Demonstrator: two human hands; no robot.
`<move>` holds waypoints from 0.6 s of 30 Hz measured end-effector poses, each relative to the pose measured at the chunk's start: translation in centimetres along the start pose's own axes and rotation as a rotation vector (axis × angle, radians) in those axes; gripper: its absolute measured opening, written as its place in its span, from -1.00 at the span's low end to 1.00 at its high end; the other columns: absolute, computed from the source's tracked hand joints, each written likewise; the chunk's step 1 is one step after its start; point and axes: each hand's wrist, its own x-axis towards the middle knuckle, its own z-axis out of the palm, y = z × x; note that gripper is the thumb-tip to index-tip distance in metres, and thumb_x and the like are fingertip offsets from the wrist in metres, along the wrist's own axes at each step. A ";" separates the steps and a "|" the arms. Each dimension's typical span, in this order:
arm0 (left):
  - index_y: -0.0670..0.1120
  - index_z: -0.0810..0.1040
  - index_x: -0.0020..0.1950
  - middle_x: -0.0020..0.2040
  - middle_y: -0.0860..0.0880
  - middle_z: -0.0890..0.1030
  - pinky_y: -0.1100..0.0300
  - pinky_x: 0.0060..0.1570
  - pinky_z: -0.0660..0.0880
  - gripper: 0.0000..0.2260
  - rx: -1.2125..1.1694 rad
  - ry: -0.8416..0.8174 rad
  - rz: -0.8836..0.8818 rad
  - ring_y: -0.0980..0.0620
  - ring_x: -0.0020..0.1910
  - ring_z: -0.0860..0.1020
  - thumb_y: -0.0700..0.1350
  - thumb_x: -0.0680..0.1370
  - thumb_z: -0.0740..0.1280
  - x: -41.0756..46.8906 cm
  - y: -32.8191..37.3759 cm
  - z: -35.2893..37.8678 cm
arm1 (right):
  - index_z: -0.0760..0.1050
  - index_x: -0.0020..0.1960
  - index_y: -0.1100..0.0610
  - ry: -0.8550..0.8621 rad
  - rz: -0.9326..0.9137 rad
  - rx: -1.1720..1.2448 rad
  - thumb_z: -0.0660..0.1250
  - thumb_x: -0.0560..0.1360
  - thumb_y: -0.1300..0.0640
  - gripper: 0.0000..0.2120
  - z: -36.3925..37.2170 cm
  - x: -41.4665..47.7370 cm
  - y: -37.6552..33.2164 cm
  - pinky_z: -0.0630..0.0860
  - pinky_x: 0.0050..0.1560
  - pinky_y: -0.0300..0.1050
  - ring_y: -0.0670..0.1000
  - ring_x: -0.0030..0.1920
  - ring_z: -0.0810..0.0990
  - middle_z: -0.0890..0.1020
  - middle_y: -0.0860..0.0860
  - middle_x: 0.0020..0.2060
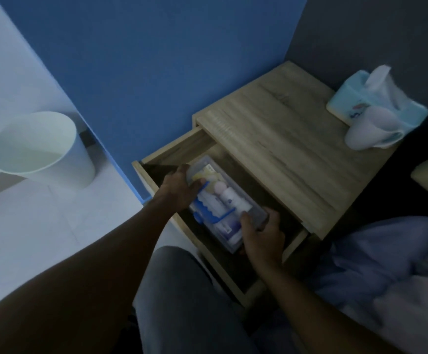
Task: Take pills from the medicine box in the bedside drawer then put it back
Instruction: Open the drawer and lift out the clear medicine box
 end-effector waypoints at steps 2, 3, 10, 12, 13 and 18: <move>0.00 0.41 0.29 0.09 -0.03 0.60 0.31 -0.36 0.52 -0.60 0.039 0.033 0.007 0.12 -0.13 0.62 0.16 0.54 0.32 -1.3 0.9 -1.3 | 0.31 0.44 -0.09 -0.011 -0.057 0.054 0.43 0.48 -0.18 -0.40 -0.8 -1.2 -0.7 0.69 -0.18 -0.09 0.02 0.03 0.67 0.56 0.06 0.26; -0.01 0.42 0.28 0.06 -0.01 0.62 0.35 -0.39 0.49 -0.59 0.056 0.056 0.002 0.15 -0.17 0.60 0.18 0.53 0.32 -1.9 1.4 -1.9 | 0.33 0.44 -0.07 -0.012 -0.091 0.081 0.43 0.48 -0.17 -0.41 -1.2 -1.7 -1.1 0.66 -0.23 -0.17 -0.01 0.01 0.67 0.58 0.05 0.24; -0.05 0.42 0.35 0.17 -0.02 0.50 0.12 0.02 0.44 -0.34 0.134 0.334 0.113 -0.02 0.12 0.49 0.37 0.43 0.31 -4.7 6.3 -6.0 | 0.47 0.24 -0.11 0.042 -0.305 0.166 0.39 0.47 -0.26 -0.58 -4.0 -1.5 -6.4 0.73 -0.26 -0.05 -0.11 -0.20 0.74 0.71 -0.03 -0.06; -0.06 0.43 0.37 0.24 -0.06 0.53 0.12 0.08 0.40 -0.36 0.163 0.367 0.147 -0.07 0.20 0.50 0.36 0.47 0.26 -4.2 7.7 -6.9 | 0.48 0.14 -0.18 0.059 -0.339 0.200 0.38 0.45 -0.29 -0.66 -4.6 -0.7 -8.1 0.72 -0.33 -0.07 -0.12 -0.26 0.74 0.72 -0.03 -0.13; -0.06 0.43 0.39 0.29 -0.09 0.54 0.10 0.13 0.41 -0.37 0.177 0.375 0.145 -0.11 0.24 0.50 0.35 0.49 0.24 -3.7 8.3 -7.3 | 0.46 0.06 -0.25 0.065 -0.358 0.221 0.38 0.43 -0.29 -0.74 -4.9 -0.2 -9.0 0.70 -0.36 -0.10 -0.11 -0.27 0.74 0.72 -0.04 -0.15; -0.05 0.44 0.39 0.29 -0.14 0.55 0.16 0.09 0.38 -0.46 0.144 0.398 0.156 -0.15 0.24 0.52 0.26 0.54 0.24 0.2 11.1 -8.2 | 0.46 -0.10 -0.39 0.053 -0.388 0.270 0.41 0.44 -0.27 -0.87 -6.0 4.2 -12.6 0.60 -0.45 -0.25 -0.13 -0.30 0.75 0.73 -0.02 -0.15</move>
